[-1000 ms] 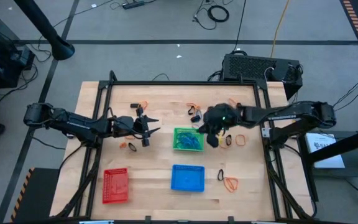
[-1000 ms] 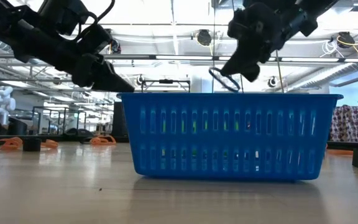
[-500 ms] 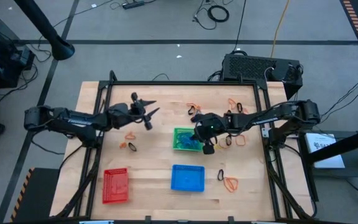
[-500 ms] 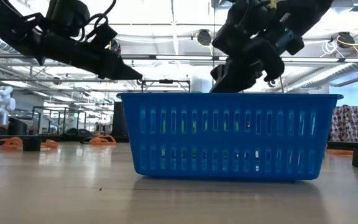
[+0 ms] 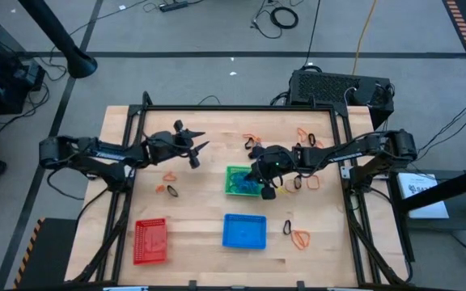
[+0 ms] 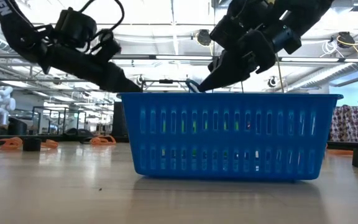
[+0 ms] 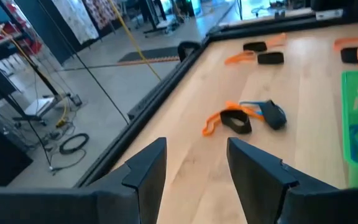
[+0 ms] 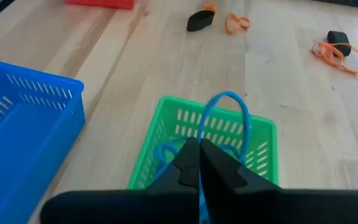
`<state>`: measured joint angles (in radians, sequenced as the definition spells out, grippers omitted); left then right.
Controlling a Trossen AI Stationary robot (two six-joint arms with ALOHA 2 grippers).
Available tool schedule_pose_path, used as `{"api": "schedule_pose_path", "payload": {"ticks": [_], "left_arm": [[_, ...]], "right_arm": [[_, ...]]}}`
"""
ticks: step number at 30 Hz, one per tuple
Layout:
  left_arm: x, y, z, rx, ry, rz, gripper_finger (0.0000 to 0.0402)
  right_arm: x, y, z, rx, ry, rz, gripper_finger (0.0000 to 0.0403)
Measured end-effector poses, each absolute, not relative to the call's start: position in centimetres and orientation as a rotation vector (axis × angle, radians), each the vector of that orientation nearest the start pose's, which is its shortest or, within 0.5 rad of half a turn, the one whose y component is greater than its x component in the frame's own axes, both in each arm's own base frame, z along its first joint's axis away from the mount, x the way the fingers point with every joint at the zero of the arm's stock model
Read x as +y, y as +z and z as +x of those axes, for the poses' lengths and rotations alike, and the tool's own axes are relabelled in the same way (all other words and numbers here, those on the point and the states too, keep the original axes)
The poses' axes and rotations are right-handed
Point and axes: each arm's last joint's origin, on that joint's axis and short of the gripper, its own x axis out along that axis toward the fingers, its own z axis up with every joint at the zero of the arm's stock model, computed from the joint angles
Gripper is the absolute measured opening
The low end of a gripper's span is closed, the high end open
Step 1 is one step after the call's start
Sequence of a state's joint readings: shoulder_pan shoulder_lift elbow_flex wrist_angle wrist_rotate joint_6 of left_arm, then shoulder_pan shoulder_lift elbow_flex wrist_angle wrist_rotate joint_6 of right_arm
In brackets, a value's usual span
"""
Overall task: Sort rubber bands into baskets
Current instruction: Put the blue rubberband into the green bin
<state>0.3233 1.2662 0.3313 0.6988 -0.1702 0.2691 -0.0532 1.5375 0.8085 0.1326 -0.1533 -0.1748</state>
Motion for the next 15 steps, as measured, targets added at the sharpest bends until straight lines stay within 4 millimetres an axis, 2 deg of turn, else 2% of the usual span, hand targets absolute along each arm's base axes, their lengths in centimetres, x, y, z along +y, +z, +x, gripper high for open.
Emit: {"api": "schedule_pose_path", "payload": {"ticks": [10,15], "left_arm": [[7.79,16.36,21.71,0.327,0.456,0.189,0.0177],[7.76,16.35,21.72,0.327,0.455,0.188,0.0177]], "right_arm": [[-1.23,19.53,31.38,0.577,0.146,-0.106,0.0002],[-1.23,19.53,31.38,0.579,0.139,-0.081,0.0020]]}}
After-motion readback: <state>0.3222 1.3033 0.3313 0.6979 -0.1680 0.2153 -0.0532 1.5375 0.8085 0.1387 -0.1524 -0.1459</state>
